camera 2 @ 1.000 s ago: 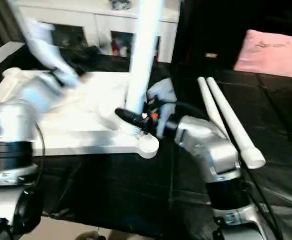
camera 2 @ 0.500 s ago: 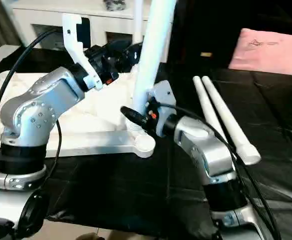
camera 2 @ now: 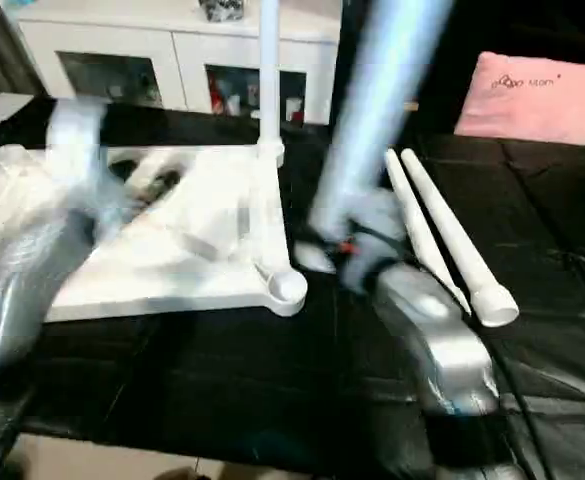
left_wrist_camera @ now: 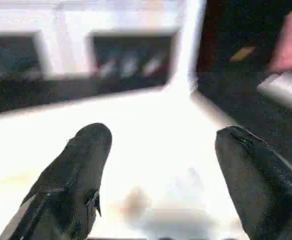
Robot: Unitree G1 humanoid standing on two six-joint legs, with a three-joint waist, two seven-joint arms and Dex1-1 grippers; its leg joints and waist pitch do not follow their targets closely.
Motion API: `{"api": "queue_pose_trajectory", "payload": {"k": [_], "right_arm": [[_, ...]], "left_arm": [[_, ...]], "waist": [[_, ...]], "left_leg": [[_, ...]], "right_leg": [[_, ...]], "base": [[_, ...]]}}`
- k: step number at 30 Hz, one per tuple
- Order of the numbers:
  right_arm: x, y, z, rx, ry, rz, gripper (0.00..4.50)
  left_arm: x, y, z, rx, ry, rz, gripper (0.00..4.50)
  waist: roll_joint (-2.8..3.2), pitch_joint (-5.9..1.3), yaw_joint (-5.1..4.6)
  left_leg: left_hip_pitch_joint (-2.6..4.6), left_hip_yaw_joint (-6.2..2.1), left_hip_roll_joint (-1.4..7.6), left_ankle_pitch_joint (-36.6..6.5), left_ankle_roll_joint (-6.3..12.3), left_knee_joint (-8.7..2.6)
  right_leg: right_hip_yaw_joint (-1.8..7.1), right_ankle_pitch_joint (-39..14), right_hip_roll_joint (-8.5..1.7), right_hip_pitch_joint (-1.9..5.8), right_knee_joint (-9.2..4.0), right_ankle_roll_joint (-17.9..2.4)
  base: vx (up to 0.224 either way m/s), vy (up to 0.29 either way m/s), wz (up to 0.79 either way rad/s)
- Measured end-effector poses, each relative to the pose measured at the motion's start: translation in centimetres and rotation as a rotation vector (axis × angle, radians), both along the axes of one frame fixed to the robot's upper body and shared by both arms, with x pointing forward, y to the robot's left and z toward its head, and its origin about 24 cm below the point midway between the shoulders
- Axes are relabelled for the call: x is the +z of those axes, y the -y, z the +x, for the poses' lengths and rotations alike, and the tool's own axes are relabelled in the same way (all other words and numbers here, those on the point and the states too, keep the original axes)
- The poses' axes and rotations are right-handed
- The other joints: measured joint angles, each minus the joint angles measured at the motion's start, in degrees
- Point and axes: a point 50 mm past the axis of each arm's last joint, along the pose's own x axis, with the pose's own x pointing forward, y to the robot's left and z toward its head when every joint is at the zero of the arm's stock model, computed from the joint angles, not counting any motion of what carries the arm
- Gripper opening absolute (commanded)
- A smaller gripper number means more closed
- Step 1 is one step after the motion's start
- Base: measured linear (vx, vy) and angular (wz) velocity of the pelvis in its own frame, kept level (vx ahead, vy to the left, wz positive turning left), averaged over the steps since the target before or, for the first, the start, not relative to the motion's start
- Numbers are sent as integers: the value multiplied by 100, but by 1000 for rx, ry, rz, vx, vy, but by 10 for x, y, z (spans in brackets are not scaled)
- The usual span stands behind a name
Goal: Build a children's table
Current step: Pick table leg, then move to table
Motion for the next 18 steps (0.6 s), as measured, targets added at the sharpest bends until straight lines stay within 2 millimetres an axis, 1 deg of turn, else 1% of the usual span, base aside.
{"api": "queue_pose_trajectory", "payload": {"k": [2, 4, 5, 8, 11, 13, 15, 17, 18], "right_arm": [[-5, 2, -7, -47, -3, -20, 196], [-6, 5, -9, -80, 11, -42, 196], [-4, 6, -11, -92, 26, -43, 196], [6, 10, -15, -153, 89, 47, 196], [12, 17, -20, -202, 108, 73, 196], [6, 20, -25, -221, 78, 64, 196], [-8, 19, -31, -253, 23, 68, 196], [-15, 19, -30, -280, -7, 71, 196], [-15, 19, -30, -284, -8, 68, 196]], "left_arm": [[-12, -3, -7, 52, -9, 29, 378], [-18, -4, -9, 94, -2, 34, 378], [-19, -3, -10, 109, 7, 34, 378], [-20, -7, -13, 135, 37, 33, 378], [-23, -5, -17, 114, 35, 13, 378], [-25, 0, -19, 88, 32, 3, 378], [-29, 6, -21, 66, 31, 28, 378], [-31, 11, -21, 50, 32, 38, 378], [-31, 12, -21, 49, 34, 35, 378]], "waist": [[-20, 1, 3], [-31, 4, -6], [-31, 4, -15], [-32, 1, -77], [-27, -1, -101], [-31, -3, -110], [-31, -3, -118], [-29, -2, -128], [-29, -2, -138]], "left_leg": [[3, 1, 0, 1, -1, 0], [2, 1, 0, 3, -3, 0], [2, 2, 0, 3, -3, 1], [7, 2, 0, 3, -2, 0], [5, 2, 0, 2, -1, -1], [6, 2, -1, -1, 1, -4], [4, 2, -1, 0, 1, -11], [3, 3, -1, 1, 0, -11], [4, 3, -1, 1, 0, -11]], "right_leg": [[3, -10, -1, 3, 2, 18], [3, -10, -1, 4, -3, 19], [6, -10, -1, 4, -3, 21], [7, -11, -1, 6, -2, 25], [8, -11, 0, 5, -8, 26], [7, -12, 0, 8, -9, 28], [7, -12, 1, 3, -8, 28], [9, -12, 1, 0, -7, 28], [9, -12, 1, 1, -8, 28]], "base": [[0, 0, 0], [0, 0, 0], [0, 0, 0], [0, 0, 0], [0, 0, 0], [0, 0, 0], [0, 0, 0], [0, 0, 0], [0, 0, 0]]}}
